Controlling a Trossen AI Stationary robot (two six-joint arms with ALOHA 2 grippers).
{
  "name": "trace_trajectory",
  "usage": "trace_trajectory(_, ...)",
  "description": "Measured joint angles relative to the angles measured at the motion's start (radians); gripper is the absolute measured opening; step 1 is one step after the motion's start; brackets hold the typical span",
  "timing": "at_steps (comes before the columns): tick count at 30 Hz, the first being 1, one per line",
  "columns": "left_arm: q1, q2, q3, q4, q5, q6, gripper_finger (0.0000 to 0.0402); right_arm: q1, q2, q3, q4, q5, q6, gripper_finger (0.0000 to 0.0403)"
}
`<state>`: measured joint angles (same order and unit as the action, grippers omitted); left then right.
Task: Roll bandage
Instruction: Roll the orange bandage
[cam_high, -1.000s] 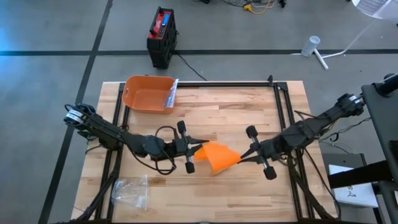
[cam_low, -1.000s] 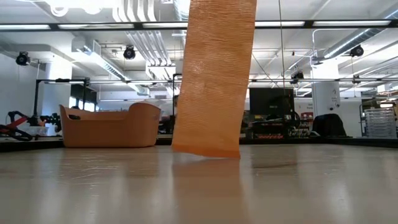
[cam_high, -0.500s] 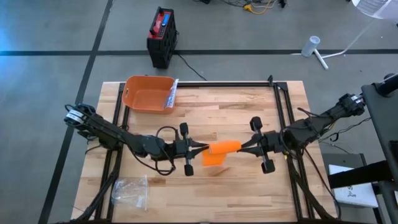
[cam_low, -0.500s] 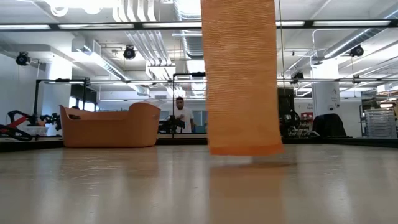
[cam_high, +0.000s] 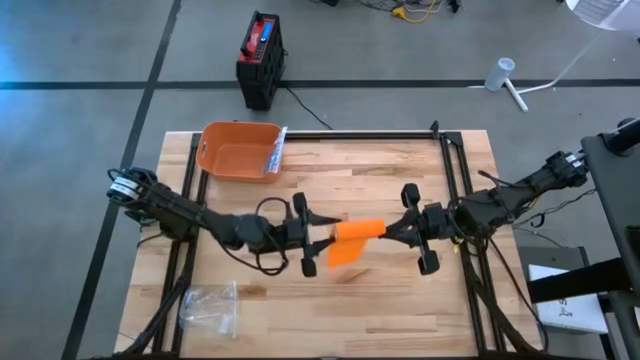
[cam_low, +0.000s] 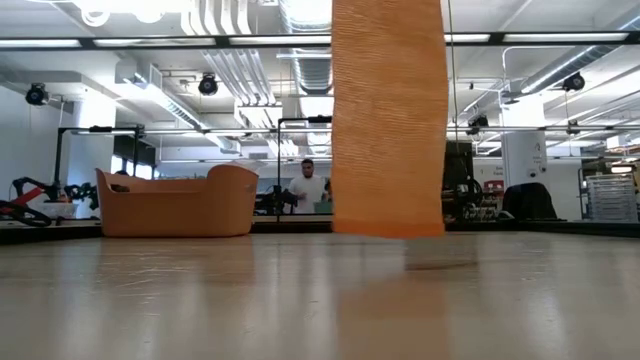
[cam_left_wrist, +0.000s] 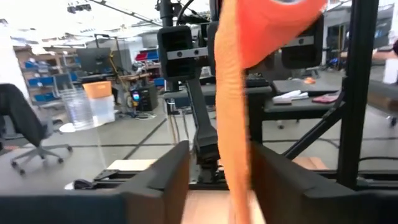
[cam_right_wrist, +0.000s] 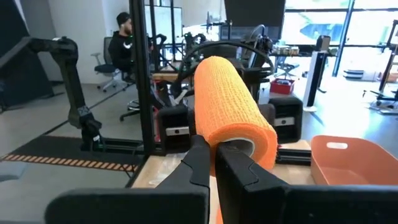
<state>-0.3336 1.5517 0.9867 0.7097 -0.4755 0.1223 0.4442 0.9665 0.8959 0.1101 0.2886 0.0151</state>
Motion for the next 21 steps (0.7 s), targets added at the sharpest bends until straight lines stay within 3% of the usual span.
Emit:
trace_trajectory(5,0.036,0.000,0.000,-0.006,0.105,-0.062,0.0212,0.000,0.000,0.000,-0.019,0.000,-0.036,0.0000)
trace_trajectory(10,0.048,0.000,0.000,-0.057,0.153,-0.106,0.0203,0.000,0.000,0.000,-0.034,0.000,-0.058,0.0000)
trace_trajectory(14,0.048,0.000,0.000,-0.058,0.153,-0.110,0.0153,0.000,0.001,0.000,-0.029,0.001,-0.077,0.0000)
trace_trajectory(19,0.048,0.000,0.000,-0.060,0.154,-0.135,0.0037,0.000,0.001,0.000,-0.024,0.024,-0.092,0.0000)
trace_trajectory(21,0.048,0.015,0.001,-0.049,0.153,-0.146,0.0011,0.000,0.001,0.000,-0.023,0.037,-0.095,0.0000)
